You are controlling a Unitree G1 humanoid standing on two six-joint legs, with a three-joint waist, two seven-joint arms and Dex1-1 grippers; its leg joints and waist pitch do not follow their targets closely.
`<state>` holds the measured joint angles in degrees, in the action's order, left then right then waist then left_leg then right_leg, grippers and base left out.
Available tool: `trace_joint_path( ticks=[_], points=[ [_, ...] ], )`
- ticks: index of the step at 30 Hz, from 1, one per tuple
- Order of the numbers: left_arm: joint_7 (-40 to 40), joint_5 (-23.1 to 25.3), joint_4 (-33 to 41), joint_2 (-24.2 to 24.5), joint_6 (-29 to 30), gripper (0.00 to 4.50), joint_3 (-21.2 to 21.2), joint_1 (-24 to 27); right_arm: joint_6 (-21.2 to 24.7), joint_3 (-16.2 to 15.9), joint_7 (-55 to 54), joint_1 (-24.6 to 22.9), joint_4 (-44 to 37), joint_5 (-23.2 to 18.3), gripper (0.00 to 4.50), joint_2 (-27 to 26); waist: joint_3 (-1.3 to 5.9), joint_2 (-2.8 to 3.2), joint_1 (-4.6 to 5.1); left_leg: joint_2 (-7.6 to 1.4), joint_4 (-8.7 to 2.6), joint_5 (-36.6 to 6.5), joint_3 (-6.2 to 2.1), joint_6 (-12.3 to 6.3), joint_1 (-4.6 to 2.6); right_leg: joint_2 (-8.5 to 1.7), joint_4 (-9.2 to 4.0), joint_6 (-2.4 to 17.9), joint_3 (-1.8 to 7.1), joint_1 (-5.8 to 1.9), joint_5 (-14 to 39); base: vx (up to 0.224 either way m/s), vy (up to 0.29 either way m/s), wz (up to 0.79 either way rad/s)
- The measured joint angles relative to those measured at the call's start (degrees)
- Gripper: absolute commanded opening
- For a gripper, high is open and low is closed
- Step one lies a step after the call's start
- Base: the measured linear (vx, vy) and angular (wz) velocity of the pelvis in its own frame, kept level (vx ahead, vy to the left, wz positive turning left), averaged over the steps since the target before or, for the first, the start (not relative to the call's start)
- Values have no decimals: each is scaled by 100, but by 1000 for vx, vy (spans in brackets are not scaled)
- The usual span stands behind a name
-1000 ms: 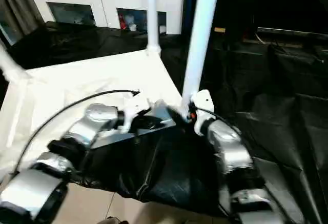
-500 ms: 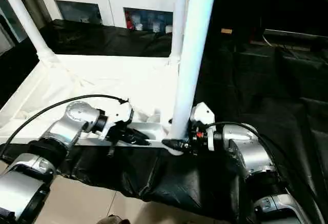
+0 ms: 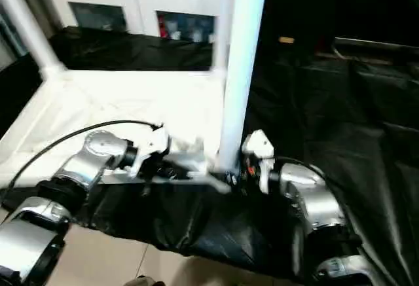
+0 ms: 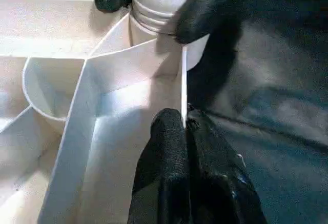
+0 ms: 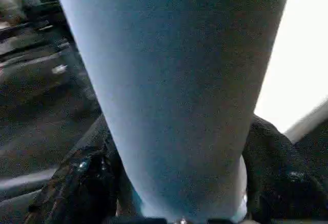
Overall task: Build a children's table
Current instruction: Rotate leg to tighten
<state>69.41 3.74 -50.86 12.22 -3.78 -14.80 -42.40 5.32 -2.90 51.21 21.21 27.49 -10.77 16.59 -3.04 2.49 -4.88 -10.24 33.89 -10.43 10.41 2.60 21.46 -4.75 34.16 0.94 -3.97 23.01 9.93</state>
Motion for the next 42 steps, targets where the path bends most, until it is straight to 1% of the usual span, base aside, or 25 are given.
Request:
trace_joint_path(
  ticks=[2, 3, 6, 9, 10, 11, 13, 15, 18, 20, 22, 24, 26, 27, 30, 32, 33, 35, 36, 38, 41, 42],
  points=[
    [-435, 53, -44, -172, 159, 0, 48, -54, -2, 184, -748, 89, 139, 80, 270, -261, 2, 3, 35, 1, -2, 0, 0, 0, -4, 0, 1, 0, 1, 0, 0, 0, 0, 0],
    [-702, 80, -81, -279, 253, 0, 84, -97, -30, 262, -1194, 203, 269, 167, 270, -418, 2, 3, 72, 1, -3, 0, 0, 0, -4, 0, 2, 0, 0, 0, 0, 0, 0, 0],
    [-1291, 192, -184, -529, 344, 0, 109, -170, -57, 399, -2109, 466, 569, 318, 270, -709, 9, 14, 141, 3, -9, -1, 0, 1, -5, 0, -3, -1, 0, -2, 0, 0, 0, 0],
    [-1827, 299, -343, -715, 376, 0, 106, -283, -174, 433, -2778, 710, 899, 546, 270, -876, 15, 25, 153, 5, -9, -1, 0, 1, -5, 0, -4, -1, 0, -3, 0, 0, 0, 0],
    [-1878, 309, -344, -724, 371, 0, 102, -284, -213, 433, -2846, 727, 931, 578, 326, -896, 17, 28, 153, 6, -10, -1, 0, 1, -5, -1, -6, -1, 0, -5, 0, 0, 0, 0],
    [-1914, 336, -343, -728, 363, 0, 98, -286, -260, 433, -2906, 760, 991, 620, 339, -922, 18, 37, 153, 6, -10, -1, -1, 1, -6, -1, -7, -1, 0, -7, 0, 0, 0, 0],
    [-1962, 377, -340, -736, 337, 0, 99, -286, -376, 427, -2946, 792, 1087, 701, 346, -975, 17, 41, 161, 6, -10, -1, -1, 1, -6, -1, -7, -1, 0, -7, 0, 0, 0, 0],
    [-1930, 380, -340, -714, 296, 0, 98, -285, -448, 426, -2902, 791, 1114, 707, 376, -964, 14, 46, 166, 6, -9, 0, -1, 0, -6, -1, -7, -1, 0, -8, 0, 0, 0, 0],
    [-1727, 297, -334, -616, 194, 0, 137, -275, -570, 365, -2419, 781, 1120, 655, 394, -814, 6, 60, 168, 6, -10, -1, -1, 0, 1, -1, -8, -1, -1, -2, 0, 0, 0, 0],
    [-1520, 220, -333, -547, 125, 0, 144, -260, -616, 318, -1985, 771, 1116, 566, 425, -637, 4, 62, 167, 5, -15, -2, -1, -1, 8, 0, -9, -1, -3, 4, 0, 0, 0, 0],
    [-1232, 150, -325, -441, 73, 0, 142, -249, -685, 256, -1501, 752, 1078, 510, 428, -416, 0, 72, 149, 0, -14, -1, -2, -3, 19, 0, -9, -1, -10, 12, 0, 0, 0, 0],
    [-876, 92, -317, -346, -19, 0, 131, -228, -827, 97, -987, 710, 1023, 490, 430, -171, -5, 86, 121, -2, -8, 3, -4, -10, 34, 0, -8, -1, -16, 17, 0, 0, 0, 0],
    [-606, 51, -293, -233, -72, 0, 122, -190, -856, 13, -624, 630, 927, 483, 430, -19, -5, 87, 104, -5, 0, 8, -9, -18, 43, 0, -6, -1, -21, 20, 0, 0, 0, 0],
    [-301, 4, -199, -116, -118, 0, 115, -134, -857, -80, -139, 552, 815, 416, 430, 139, -7, 82, 99, -5, 4, 8, -9, -18, 49, 0, -5, -1, -21, 23, 0, 0, 0, 0],
    [342, -145, -113, 151, -158, 0, 92, -9, -858, -225, 715, 431, 672, 318, 430, 451, -7, 82, 62, -6, 13, 5, -9, -22, 50, 0, -3, 0, -19, 22, -1, 0, 0, 0],
    [560, -167, -89, 244, -164, 0, 55, -8, -866, -309, 1000, 430, 639, 279, 403, 480, -8, 76, 53, -7, 19, 3, -7, -18, 49, 0, 0, 2, -18, 22, -2, 0, 0, 0],
    [715, -168, -45, 316, -168, 0, 14, 11, -878, -383, 1221, 430, 634, 235, 403, 546, -10, 54, 39, -7, 19, 1, -6, -16, 48, -1, 2, 2, -18, 22, -2, 0, 0, 0],
    [843, -182, -15, 378, -194, 0, -2, 41, -924, -454, 1489, 432, 630, 210, 396, 618, -7, 29, -4, -10, 19, 1, -6, -15, 48, -1, 3, 2, -19, 22, -2, 0, 0, 0],
    [915, -183, 12, 414, -212, 0, -8, 46, -937, -466, 1586, 434, 631, 186, 382, 614, -6, 20, -14, -10, 20, 0, -6, -14, 49, -1, 2, 2, -18, 22, -2, 0, 0, 0],
    [1010, -186, 23, 466, -213, 0, -11, 59, -944, -499, 1692, 448, 644, 173, 359, 609, -6, 20, -15, -9, 21, -1, -3, -14, 49, -1, 2, 2, -16, 22, -2, 0, 0, 0],
    [1163, -214, 141, 557, -211, 0, -11, 119, -945, -619, 1965, 561, 691, 170, 349, 599, -6, 21, -12, -12, 21, -2, -3, -13, 48, -1, 3, 2, -19, 23, -2, 0, 0, 0],
    [1187, -214, 158, 571, -211, 0, -16, 129, -945, -636, 2010, 568, 693, 172, 324, 592, -6, 20, -18, -12, 20, -2, -3, -13, 49, 0, 4, 2, -19, 24, -2, 0, 0, 0]
  ],
)
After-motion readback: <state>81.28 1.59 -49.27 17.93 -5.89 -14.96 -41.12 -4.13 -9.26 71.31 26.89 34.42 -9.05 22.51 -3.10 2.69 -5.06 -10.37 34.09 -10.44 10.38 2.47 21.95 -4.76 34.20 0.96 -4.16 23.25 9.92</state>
